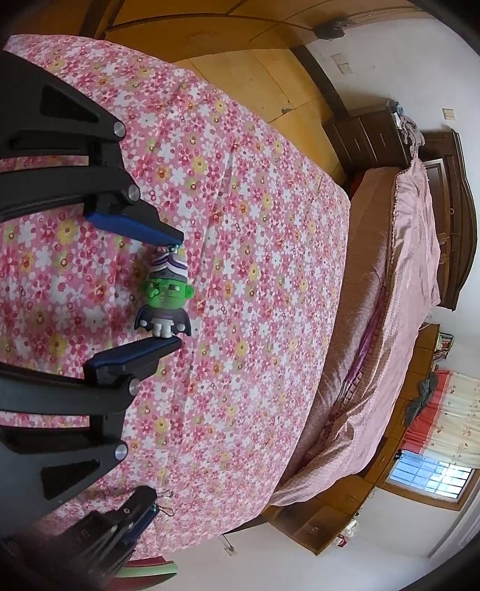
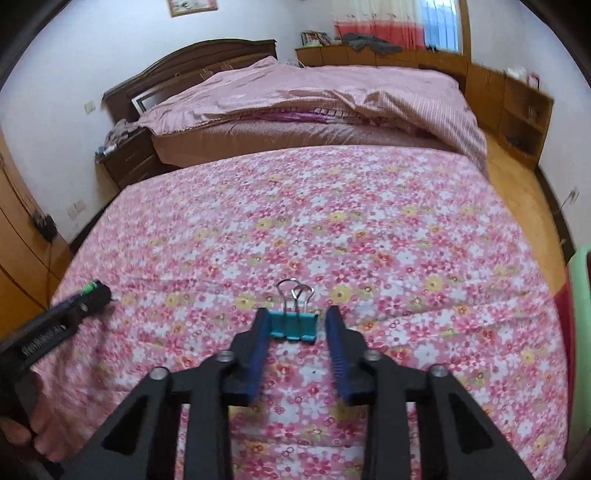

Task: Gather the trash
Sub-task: 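Grasp the teal binder clip with the right tool while the left tool holds the keychain, then carry both items over the red bucket and open both tools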

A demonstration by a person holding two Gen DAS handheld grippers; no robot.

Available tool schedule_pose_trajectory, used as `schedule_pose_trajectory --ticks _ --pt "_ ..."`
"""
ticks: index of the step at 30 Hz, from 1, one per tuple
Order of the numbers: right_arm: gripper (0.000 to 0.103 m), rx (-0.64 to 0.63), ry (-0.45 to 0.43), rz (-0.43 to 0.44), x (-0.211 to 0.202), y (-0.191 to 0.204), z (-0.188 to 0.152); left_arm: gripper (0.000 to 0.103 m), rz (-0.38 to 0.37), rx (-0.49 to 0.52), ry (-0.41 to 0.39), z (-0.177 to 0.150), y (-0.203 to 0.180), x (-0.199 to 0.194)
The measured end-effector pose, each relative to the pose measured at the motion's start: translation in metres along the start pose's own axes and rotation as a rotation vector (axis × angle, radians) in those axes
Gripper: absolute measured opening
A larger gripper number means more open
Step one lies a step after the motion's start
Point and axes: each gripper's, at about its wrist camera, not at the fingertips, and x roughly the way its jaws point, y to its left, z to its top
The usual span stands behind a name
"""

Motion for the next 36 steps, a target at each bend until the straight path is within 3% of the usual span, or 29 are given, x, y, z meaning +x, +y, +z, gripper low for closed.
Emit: schedule_pose_trajectory --ticks 8,21,32,36 --pt "0.029 0.037 -0.001 0.046 -0.006 -0.009 -0.004 0.051 -0.028 0.022 -0.022 -0.004 -0.011 -0.019" --pt "0.029 0.191 -0.107 0.068 -0.086 -0.053 -0.028 0.051 -0.113 0.101 -0.064 -0.019 -0.058 -0.058" --pt "0.029 0.301 -0.227 -0.020 -0.161 -0.113 -0.060 0.051 -0.181 0.196 -0.103 -0.026 -0.111 -0.100" --pt "0.029 0.333 -0.263 -0.050 -0.182 -0.133 -0.066 0.051 -0.256 0.222 -0.085 -0.027 -0.138 -0.112"
